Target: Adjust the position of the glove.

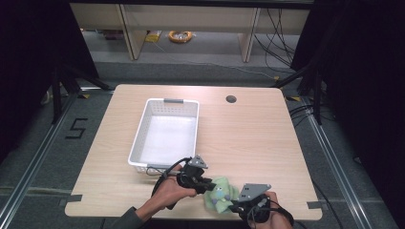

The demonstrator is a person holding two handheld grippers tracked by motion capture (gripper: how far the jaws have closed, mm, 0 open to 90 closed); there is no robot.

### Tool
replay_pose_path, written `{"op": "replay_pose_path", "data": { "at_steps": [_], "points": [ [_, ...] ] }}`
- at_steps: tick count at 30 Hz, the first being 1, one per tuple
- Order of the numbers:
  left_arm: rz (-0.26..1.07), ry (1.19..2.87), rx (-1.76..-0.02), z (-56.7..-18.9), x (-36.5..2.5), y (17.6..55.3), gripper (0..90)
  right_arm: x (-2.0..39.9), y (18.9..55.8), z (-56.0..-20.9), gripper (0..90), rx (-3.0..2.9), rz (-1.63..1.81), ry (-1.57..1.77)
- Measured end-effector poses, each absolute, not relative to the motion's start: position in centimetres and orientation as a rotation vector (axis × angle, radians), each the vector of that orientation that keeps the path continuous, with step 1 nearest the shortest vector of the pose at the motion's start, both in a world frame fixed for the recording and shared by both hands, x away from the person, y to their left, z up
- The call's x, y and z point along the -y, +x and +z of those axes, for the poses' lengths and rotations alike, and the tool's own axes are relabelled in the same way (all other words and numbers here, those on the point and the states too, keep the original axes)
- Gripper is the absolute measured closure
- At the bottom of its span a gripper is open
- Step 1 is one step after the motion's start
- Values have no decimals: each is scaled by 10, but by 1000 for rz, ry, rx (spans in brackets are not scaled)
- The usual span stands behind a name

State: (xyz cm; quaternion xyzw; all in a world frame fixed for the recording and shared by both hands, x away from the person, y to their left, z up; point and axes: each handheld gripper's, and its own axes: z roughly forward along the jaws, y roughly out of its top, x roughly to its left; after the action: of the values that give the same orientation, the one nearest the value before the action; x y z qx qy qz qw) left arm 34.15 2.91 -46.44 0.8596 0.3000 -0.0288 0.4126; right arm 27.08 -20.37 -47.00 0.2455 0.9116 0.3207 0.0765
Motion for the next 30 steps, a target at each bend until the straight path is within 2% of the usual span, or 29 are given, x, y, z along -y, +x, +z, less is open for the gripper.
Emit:
{"op": "replay_pose_path", "data": {
  "at_steps": [5, 17, 26, 30],
  "points": [
    [-68, 2093, -766, -453, -41, 324, 769, 212, 275, -457, 823, -2699, 948, 734],
    [-60, 1953, -885, -475, -42, 286, 768, 214, 311, -455, 835, -2751, 839, 561],
    [-92, 1950, -932, -494, -39, 281, 759, 212, 330, -464, 824, -2815, 799, 521],
    [-90, 1982, -931, -501, -38, 275, 757, 217, 333, -472, 791, -2830, 789, 561]
  ]
}}
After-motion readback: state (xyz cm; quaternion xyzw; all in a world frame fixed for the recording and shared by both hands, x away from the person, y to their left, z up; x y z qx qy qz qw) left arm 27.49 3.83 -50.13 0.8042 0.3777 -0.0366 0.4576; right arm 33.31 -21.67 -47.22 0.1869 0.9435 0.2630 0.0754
